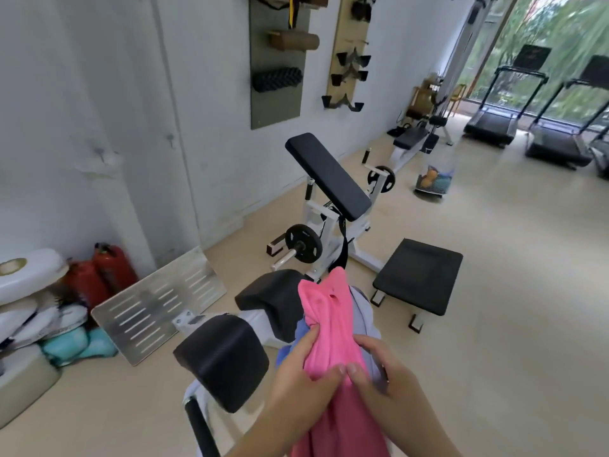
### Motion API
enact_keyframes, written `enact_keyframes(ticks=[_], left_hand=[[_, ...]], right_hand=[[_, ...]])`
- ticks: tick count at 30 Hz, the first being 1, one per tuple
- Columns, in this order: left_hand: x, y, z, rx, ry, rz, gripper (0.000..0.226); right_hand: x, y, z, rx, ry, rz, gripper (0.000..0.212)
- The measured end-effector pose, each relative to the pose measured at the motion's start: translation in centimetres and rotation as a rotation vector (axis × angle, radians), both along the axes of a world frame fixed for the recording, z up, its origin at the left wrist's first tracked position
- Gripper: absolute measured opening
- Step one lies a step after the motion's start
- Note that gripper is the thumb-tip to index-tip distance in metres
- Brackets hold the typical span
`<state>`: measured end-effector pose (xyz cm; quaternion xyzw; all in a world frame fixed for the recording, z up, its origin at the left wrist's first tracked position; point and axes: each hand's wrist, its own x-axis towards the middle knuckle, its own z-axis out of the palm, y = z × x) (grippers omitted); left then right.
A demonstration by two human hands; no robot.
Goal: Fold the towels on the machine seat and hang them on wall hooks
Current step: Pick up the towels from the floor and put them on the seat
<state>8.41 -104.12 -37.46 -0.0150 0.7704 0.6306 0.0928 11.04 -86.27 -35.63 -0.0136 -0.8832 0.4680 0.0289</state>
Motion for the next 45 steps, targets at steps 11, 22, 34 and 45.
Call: enact_keyframes(ticks=[11, 22, 34, 45], left_hand=[[-14.4, 4.8, -5.7, -0.019, -0.101, 0.253, 0.090], [-22.8, -0.2, -9.0, 0.183, -0.265, 0.613, 0.079], [-28.7, -8.6, -19.8, -0.333, -0.632, 0.504, 0.025], [-30.6, -6.6, -19.7, -0.170, -0.724, 0.876, 0.034]], right_hand=[[-20.7, 4.8, -5.9, -0.011, -0.151, 0.292, 0.039], [-36.0, -2.6, -10.9, 0.126, -0.220, 0.745, 0.043], [-44.0, -12.5, -22.1, 0.554, -0.564, 1.045, 0.049], [-47.3, -10.1, -23.1, 0.612, -0.421, 0.953, 0.042]])
